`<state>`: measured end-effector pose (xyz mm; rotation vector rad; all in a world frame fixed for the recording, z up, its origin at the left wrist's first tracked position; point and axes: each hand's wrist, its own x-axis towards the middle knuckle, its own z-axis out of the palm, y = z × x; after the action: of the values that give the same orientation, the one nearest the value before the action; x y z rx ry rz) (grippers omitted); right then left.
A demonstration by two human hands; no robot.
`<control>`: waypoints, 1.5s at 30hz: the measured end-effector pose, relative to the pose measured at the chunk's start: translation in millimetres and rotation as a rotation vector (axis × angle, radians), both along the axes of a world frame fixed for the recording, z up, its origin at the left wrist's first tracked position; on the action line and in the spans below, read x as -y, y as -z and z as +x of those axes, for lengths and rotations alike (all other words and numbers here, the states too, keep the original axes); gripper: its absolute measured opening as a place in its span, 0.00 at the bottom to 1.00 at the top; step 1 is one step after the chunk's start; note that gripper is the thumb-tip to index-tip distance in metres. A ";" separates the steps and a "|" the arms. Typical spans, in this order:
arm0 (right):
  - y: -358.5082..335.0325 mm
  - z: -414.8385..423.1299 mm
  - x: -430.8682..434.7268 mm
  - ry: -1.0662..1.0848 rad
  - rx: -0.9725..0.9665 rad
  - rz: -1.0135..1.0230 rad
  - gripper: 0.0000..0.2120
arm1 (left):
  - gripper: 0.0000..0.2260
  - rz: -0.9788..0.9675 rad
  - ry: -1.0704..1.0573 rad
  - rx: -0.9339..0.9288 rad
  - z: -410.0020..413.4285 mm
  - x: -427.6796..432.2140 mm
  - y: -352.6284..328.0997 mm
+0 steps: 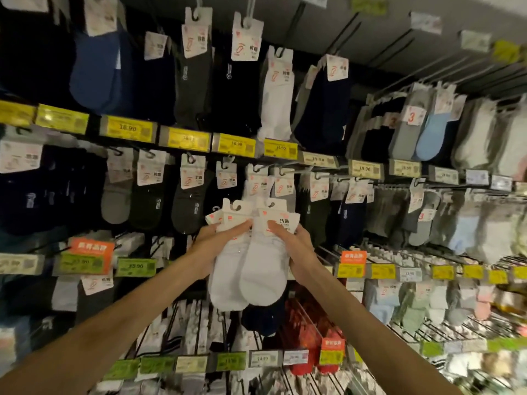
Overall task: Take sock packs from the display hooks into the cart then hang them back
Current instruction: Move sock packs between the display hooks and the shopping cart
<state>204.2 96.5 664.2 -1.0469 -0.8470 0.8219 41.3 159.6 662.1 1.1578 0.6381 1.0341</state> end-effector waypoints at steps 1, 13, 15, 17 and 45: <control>-1.7 2.7 -2.3 -0.005 0.007 0.008 0.15 | 0.15 0.001 0.008 0.009 3.1 -2.1 -0.3; -35.1 47.5 -36.4 -0.225 -0.138 0.088 0.21 | 0.15 0.089 -0.030 -0.027 35.7 -34.1 -39.0; -39.8 54.0 -38.1 -0.257 -0.104 0.110 0.20 | 0.15 0.129 -0.054 -0.063 39.6 -39.6 -43.9; -44.7 58.1 -39.0 -0.266 -0.080 0.136 0.21 | 0.16 0.143 -0.087 -0.096 42.0 -45.5 -45.9; -61.8 49.6 -83.9 -0.079 -0.004 0.338 0.16 | 0.17 0.189 -0.168 -0.179 36.2 -74.3 -55.7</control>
<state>253.8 180.4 726.0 -0.7174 -0.9895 0.7160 77.5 233.8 717.8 1.3913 0.8022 1.1607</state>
